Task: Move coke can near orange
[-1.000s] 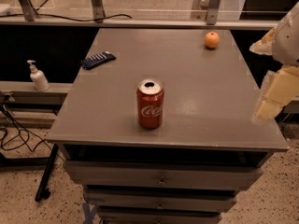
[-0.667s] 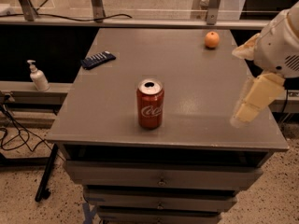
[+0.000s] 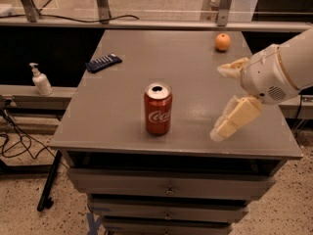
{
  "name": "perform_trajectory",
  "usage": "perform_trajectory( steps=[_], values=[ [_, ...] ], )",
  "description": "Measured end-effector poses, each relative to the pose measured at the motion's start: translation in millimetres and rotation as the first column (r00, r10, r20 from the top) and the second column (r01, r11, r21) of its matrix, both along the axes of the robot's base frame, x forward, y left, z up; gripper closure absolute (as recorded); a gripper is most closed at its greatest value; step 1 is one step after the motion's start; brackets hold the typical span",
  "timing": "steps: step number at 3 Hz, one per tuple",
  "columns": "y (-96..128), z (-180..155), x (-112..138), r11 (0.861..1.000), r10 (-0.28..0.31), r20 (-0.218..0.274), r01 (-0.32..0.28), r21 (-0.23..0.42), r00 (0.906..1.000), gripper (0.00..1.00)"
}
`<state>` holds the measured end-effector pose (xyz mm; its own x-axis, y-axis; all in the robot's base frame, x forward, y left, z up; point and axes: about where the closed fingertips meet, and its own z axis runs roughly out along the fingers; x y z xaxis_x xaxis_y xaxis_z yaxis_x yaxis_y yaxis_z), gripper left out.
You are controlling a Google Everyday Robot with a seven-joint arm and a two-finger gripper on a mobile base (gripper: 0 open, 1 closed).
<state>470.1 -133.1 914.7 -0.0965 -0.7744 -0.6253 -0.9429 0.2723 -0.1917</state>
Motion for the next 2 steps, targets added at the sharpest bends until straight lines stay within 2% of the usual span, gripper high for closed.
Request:
perform_trajectory(
  steps=[1,2],
  values=[
    [14,-13,14,0.989,0.019,0.013,-0.021,0.144,0.9997,0.00],
    [27,-22,29,0.955,0.034,0.022,-0.039,0.296,0.9992,0.00]
  ],
)
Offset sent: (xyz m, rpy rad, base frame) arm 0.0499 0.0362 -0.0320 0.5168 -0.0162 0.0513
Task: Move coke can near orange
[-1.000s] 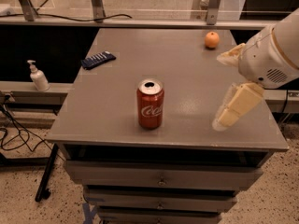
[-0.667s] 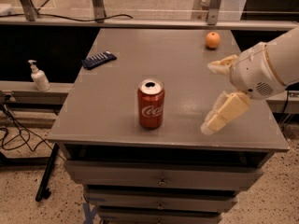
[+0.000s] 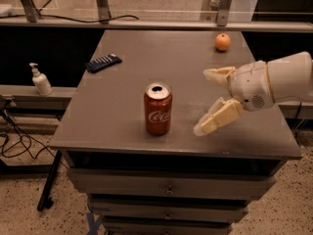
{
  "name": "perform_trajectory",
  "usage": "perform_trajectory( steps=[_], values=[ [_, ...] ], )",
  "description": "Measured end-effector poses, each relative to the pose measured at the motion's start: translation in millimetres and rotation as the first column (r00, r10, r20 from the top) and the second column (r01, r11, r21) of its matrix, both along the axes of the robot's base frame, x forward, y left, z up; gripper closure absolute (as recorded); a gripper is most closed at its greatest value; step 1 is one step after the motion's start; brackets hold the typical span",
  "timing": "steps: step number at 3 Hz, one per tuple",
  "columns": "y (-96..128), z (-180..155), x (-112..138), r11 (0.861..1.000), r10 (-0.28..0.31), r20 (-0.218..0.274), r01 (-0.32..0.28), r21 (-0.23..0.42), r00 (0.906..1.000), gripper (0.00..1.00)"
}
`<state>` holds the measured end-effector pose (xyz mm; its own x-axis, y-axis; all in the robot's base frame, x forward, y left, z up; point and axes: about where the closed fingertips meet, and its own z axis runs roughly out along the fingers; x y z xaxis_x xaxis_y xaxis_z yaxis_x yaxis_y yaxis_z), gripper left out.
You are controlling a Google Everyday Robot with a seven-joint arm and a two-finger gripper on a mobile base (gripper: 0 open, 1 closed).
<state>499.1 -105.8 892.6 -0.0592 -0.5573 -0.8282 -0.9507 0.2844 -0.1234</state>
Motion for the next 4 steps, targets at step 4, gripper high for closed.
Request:
perform_trajectory(
  steps=[4],
  values=[
    [96,-10,3,0.915,0.191,0.044,-0.194,0.353,0.9806,0.19]
  ],
)
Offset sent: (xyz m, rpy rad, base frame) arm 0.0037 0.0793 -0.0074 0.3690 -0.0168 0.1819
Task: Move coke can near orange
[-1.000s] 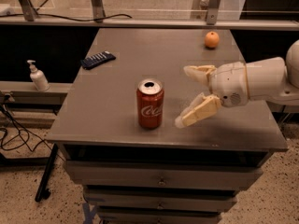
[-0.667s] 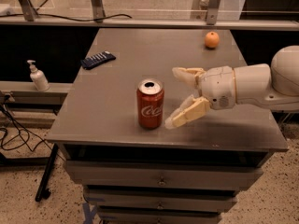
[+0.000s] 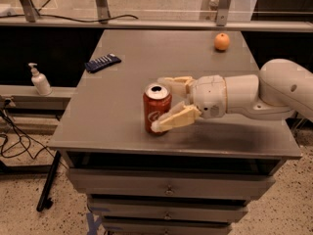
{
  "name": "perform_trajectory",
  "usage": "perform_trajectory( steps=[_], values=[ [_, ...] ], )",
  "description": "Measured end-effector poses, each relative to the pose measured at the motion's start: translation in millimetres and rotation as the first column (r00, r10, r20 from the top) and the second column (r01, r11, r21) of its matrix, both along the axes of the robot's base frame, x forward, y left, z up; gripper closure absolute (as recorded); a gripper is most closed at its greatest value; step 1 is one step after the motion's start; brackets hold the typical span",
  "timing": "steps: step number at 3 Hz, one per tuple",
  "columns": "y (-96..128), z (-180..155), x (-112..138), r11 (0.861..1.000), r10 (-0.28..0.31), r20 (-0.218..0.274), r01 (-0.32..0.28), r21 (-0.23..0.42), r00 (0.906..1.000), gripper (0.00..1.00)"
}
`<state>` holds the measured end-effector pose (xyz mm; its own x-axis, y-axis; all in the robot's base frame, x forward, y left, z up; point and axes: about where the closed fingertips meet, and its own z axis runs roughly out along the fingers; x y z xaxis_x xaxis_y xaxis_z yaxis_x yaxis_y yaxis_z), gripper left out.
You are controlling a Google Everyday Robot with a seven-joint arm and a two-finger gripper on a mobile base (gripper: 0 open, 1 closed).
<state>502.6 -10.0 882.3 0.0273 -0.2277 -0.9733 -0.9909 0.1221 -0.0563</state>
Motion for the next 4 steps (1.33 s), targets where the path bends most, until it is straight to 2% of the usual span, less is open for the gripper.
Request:
perform_trajectory(
  steps=[2,3,4],
  values=[
    [1,-5,3,0.999,-0.014,-0.025,0.014,0.035,0.9996,0.65],
    [-26,12,14,0.996,-0.087,-0.035,0.088,0.020,0.9956,0.88],
    [-84,51,29,0.979,-0.203,-0.030,0.203,-0.009,0.9788,1.00]
  ],
)
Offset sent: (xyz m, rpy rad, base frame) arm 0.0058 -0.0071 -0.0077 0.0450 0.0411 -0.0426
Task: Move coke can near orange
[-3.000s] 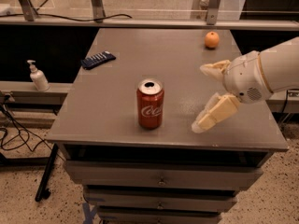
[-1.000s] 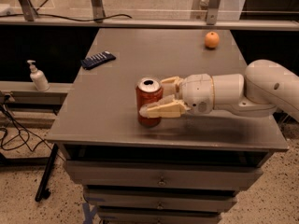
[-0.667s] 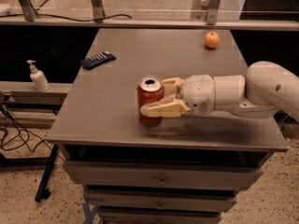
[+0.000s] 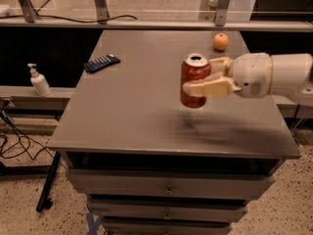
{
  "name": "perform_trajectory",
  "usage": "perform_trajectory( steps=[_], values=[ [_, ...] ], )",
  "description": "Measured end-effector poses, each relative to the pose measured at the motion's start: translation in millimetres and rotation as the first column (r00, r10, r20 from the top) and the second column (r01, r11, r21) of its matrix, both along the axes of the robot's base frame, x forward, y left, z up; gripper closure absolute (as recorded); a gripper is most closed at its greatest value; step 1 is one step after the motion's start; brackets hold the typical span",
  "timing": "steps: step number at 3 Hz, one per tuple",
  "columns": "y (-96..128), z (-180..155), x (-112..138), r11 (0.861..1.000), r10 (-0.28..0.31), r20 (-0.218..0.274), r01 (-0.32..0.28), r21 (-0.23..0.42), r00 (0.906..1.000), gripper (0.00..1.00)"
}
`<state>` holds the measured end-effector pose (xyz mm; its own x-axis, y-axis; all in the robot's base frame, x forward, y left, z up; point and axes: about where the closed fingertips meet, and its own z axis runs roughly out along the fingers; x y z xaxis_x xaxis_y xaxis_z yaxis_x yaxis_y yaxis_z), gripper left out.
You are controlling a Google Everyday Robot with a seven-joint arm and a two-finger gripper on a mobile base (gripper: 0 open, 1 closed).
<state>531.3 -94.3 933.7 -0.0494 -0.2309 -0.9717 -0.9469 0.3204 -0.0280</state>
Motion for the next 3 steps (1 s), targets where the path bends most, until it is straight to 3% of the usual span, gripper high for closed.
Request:
perform_trajectory(
  steps=[1,2,3],
  values=[
    [-85,45,2,0.985,-0.160,0.013,0.160,-0.056,0.9871,1.00],
    [-101,58,5,0.979,-0.194,0.028,0.196,-0.057,0.9805,1.00],
    [-98,56,5,0.980,-0.189,0.025,0.190,-0.057,0.9816,1.00]
  ],
)
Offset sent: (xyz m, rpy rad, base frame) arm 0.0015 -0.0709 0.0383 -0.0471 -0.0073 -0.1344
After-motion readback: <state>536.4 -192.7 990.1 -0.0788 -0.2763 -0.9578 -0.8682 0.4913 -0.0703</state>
